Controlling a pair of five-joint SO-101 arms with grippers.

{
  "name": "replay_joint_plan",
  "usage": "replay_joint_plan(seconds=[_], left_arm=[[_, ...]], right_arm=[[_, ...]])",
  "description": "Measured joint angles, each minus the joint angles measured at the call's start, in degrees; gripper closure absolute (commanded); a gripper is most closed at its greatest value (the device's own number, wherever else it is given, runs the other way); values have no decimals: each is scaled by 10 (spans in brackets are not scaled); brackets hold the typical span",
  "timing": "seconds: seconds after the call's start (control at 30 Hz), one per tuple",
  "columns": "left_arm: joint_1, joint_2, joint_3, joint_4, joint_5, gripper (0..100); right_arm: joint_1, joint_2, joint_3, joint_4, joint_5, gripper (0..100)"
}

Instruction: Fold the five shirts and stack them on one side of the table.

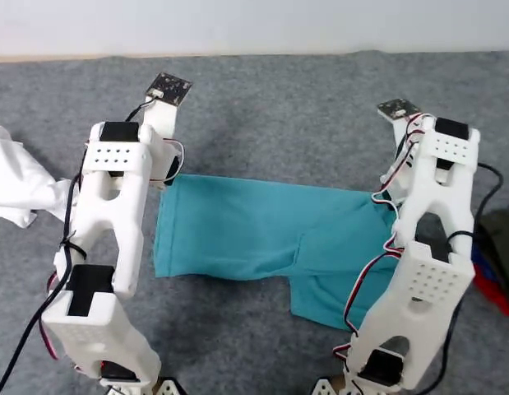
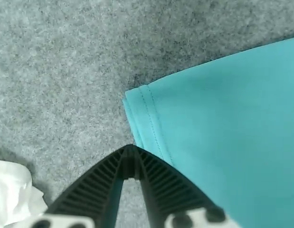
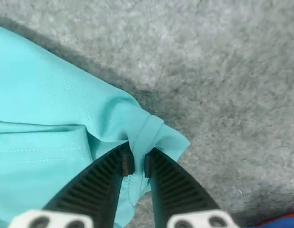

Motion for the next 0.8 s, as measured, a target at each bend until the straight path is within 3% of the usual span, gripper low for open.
replay_joint_plan(seconds=[0.23,0.6,0.8], left_arm=[[0,0,0,0,0,996],[-6,0,0,-39,0,991],[-10,0,0,-79,1,912]], right_arm=[[4,0,0,14,0,868],[5,0,0,65,0,861],[5,0,0,72,0,861]])
